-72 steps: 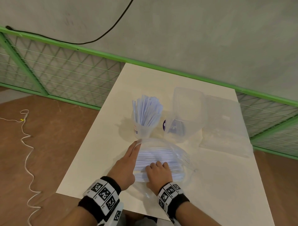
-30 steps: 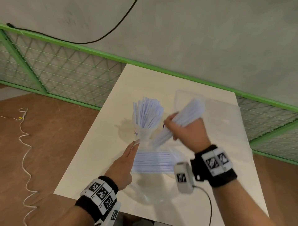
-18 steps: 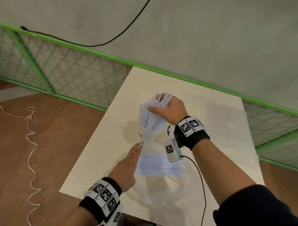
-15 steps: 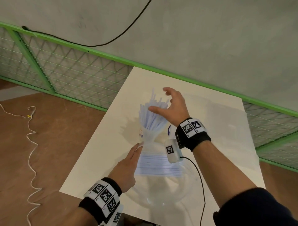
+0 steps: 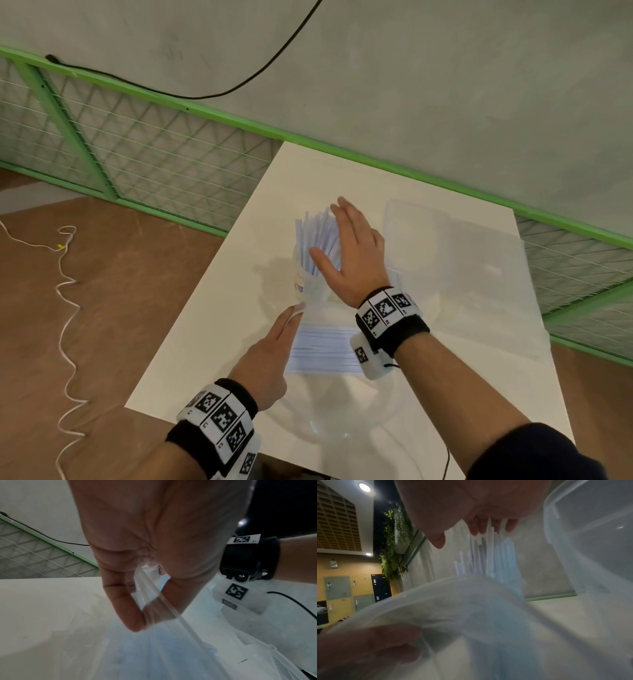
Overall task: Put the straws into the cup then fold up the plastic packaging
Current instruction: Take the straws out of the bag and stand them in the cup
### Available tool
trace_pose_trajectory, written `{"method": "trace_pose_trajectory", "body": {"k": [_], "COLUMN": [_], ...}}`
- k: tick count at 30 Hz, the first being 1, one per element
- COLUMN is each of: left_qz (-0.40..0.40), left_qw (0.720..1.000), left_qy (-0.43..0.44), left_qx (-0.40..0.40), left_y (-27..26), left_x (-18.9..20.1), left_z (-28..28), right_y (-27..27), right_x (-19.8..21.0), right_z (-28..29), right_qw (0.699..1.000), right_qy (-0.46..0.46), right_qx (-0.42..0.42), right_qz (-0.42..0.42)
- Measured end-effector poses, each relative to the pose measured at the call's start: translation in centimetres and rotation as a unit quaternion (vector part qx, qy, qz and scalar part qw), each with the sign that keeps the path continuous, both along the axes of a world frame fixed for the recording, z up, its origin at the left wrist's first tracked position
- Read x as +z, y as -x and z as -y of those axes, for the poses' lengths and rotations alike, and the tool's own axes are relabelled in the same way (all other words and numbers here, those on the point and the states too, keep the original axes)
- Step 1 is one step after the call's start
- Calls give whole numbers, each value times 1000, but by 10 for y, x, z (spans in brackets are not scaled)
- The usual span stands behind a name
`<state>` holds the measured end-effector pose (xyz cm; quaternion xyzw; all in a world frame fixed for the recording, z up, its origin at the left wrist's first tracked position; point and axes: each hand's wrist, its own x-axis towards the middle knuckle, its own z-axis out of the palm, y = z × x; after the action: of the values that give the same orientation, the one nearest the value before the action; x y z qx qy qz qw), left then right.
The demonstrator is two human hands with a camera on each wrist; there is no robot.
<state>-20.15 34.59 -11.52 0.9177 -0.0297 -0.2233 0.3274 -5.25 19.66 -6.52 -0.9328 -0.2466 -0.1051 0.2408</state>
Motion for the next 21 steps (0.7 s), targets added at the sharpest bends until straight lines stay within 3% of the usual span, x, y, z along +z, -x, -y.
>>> {"method": "trace_pose_trajectory", "body": {"k": [3,7,12,17,21], "left_qz": [1,-3,-2,7,9], "left_qw": [1000,1000,1000,1000,1000], "left_qy": [5,0,-20,-13,-13], "left_qx": [0,1,2,-5,-4], "left_y": [1,-1,-1,-2,-1], "left_x": [-3,-3,0,1,1], "left_z": [0,0,0,1,1], "right_y": [-10,-12,-13,-15,-11], "right_x": [0,-11,-5,-1,17], "right_z": [-8,-15,-21,-30,-24], "right_qw": [1000,990,995,971,986], "right_qy": [3,141,84,233,161], "right_qx": [3,6,18,54,41], "right_qz": [17,27,54,22,21]}}
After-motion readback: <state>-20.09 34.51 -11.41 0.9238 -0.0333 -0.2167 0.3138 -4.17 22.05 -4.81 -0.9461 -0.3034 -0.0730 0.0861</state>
